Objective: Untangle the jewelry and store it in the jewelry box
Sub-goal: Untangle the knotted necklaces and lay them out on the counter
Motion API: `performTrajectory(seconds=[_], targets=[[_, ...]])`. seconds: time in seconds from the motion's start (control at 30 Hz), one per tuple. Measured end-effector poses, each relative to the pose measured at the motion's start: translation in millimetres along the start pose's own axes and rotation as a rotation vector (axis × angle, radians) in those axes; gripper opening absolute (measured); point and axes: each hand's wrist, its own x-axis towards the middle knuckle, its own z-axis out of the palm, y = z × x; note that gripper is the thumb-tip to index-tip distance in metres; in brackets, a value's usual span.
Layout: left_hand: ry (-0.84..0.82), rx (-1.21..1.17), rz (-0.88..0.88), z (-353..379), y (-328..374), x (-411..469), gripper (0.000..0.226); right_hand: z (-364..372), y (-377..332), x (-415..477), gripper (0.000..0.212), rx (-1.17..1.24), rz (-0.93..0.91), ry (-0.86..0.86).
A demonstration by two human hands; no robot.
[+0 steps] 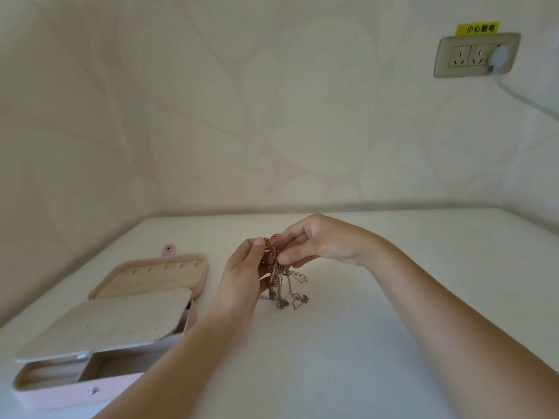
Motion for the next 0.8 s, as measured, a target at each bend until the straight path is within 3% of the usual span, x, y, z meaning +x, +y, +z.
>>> performTrajectory(seconds=[0.2, 0.4, 0.63, 0.7, 0.8], targets=[[0.060, 0.111, 0.036, -1, 0, 2, 0.029, 15, 15, 1, 0.014, 0.032, -0.126, 0.086], [0.105, 0.142, 0.043, -6, 1, 3, 0.028, 33, 12, 0, 0.002, 0.120, -0.136, 0.098], [0.149, 0.122, 0.029, -5, 2, 5, 0.034, 26, 3, 0, 0.023, 0.918, -0.029, 0.121], [0.177, 0.146, 0.035, -4, 2, 4, 0.033, 22, 4, 0, 0.021, 0.749, 0.005, 0.275], [0.223, 0.208, 0.073, -3, 3, 3, 0.032, 17, 13, -1, 0.010, -0.178, 0.057, 0.451]])
